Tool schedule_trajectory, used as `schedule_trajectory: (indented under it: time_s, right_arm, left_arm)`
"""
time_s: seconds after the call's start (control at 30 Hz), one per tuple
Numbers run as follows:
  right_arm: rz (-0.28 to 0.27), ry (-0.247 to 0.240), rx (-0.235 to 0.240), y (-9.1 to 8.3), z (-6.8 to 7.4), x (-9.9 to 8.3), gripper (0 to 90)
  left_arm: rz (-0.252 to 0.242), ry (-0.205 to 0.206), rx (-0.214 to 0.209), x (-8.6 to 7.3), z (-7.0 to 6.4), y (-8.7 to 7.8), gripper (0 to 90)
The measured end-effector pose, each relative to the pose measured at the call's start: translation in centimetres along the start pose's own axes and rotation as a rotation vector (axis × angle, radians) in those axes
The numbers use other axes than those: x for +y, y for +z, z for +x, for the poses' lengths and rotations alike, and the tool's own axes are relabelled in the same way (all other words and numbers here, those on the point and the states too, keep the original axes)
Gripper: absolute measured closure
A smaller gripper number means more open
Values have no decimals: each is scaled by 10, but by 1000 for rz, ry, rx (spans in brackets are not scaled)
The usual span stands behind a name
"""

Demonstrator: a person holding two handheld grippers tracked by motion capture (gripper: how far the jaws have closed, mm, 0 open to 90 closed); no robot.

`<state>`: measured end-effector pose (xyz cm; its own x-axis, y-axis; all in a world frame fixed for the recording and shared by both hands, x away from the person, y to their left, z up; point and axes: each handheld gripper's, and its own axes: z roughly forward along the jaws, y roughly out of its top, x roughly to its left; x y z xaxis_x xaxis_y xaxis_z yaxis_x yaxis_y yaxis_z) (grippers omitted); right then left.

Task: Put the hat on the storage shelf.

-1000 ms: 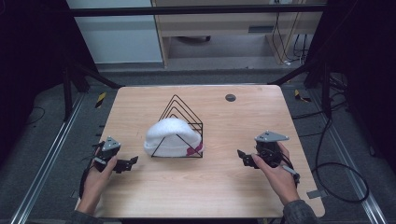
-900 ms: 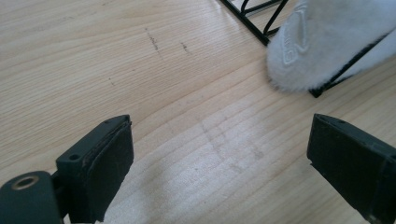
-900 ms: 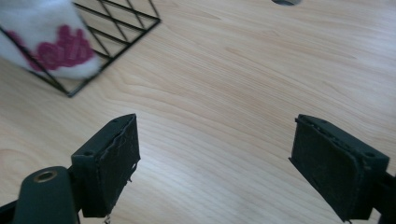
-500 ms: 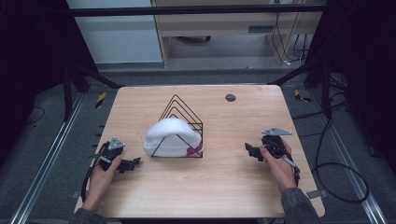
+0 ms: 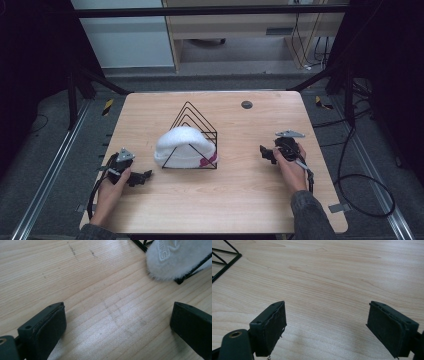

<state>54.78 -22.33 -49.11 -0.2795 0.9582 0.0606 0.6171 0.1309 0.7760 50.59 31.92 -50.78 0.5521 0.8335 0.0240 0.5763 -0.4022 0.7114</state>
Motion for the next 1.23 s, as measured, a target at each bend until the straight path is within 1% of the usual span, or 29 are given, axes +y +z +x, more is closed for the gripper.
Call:
schedule_trajectory:
  time_s: [0.03,0.07,0.27,0.4,0.6,0.67,0.73,0.77,0.8,0.87,0.9,1.0,1.1,1.23]
  right_arm:
    - [-4,-1,-4,1,-1,0,156]
    - [-5,10,-5,2,-1,0,156]
    - [2,37,-12,9,-4,-2,155]
    - [4,33,-15,12,-4,-3,155]
    - [36,42,5,17,1,-7,140]
    - [22,38,-8,18,3,-10,136]
    - [25,26,-7,17,5,-10,131]
    - [28,11,-4,17,7,-11,129]
    - [35,-1,-11,16,10,-12,127]
    - [51,-59,-29,14,17,-15,114]
    - [53,-67,-24,13,20,-17,113]
    - [52,-69,-17,6,27,-23,114]
    - [51,-64,-27,2,29,-27,114]
    - [50,-57,-31,1,29,-28,113]
  left_arm:
    - [0,0,-1,0,0,0,0]
    - [0,0,-1,0,0,0,0]
    - [0,0,-1,0,0,0,0]
    - [0,0,-2,0,0,0,0]
    - [0,1,-5,0,0,0,0]
    - [-1,2,-6,-1,0,0,0]
    - [1,5,-7,-1,0,-1,0]
    - [1,6,-9,-1,0,-1,0]
    - [1,6,-9,-1,0,-1,0]
    - [1,6,-10,-1,-1,-1,0]
    - [1,7,-10,-1,-1,-1,0]
    - [1,7,-11,-1,-1,-1,0]
    - [1,8,-11,-1,0,-1,0]
    - [1,4,-9,-1,-1,0,0]
